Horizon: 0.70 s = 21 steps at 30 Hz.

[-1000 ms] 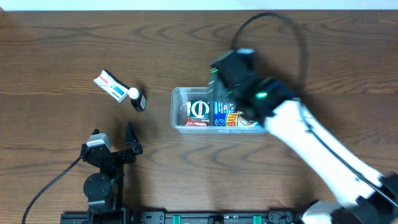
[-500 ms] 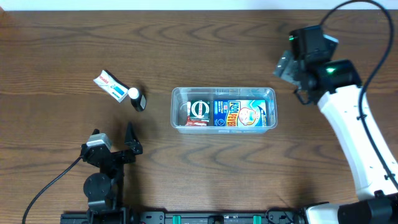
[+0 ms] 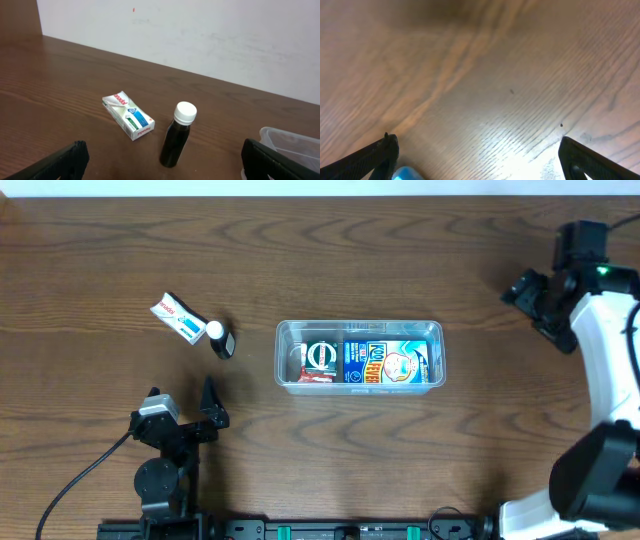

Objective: Pack container
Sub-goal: 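Withdraw the right gripper up and to the right side, then move the left gripper to the white Panadol box and grasp it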

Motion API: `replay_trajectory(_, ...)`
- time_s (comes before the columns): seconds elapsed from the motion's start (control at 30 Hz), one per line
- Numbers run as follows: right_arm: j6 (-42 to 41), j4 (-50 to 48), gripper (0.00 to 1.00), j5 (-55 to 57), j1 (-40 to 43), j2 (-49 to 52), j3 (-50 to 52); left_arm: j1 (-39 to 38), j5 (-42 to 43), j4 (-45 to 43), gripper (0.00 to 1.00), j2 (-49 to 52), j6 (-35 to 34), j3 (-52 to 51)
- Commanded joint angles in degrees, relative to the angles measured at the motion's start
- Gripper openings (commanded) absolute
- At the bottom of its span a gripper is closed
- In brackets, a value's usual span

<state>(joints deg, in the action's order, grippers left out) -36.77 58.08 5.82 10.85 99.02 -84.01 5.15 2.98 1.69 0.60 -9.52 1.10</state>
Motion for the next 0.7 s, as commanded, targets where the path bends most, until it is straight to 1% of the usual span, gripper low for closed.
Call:
replay_trajectory(0.0,0.6,0.5,0.99,-4.5,2.5,3.3,-0.4,0.3,-0.8,2.2,0.98,0.4,-1.3,-0.9)
replay_trajectory(0.1,0.6,0.5,0.99,-4.6,3.1,5.8,-0.4,0.3,-0.3,2.1,0.98,1.1,-3.1,-0.9)
replay_trajectory(0.2,0.7,0.5,0.99,-4.6,3.1,7.6,-0.4,0.3,3.7,2.1,0.98,1.4,-3.7,0.0)
replay_trajectory(0.27,0.6,0.5,0.99,-4.6,3.1,8.3,-0.4,0.3,5.7,2.1,0.98,1.8,-3.8,1.5)
replay_trajectory(0.43,0.6,0.4,0.99,-4.6,3.1,8.5,-0.4,0.3,7.1,2.9,0.98,5.0,-4.5,7.5)
replay_trajectory(0.53,0.6,0.4,0.99,-4.6,3.1,8.6,-0.4,0.3,7.1,6.5,0.98,10.4,-5.2,13.8)
replay_trajectory(0.67,0.7,0.4,0.99,-4.6,3.1,8.6,-0.4,0.3,7.1,12.5,0.98,22.7,-5.2,25.1)
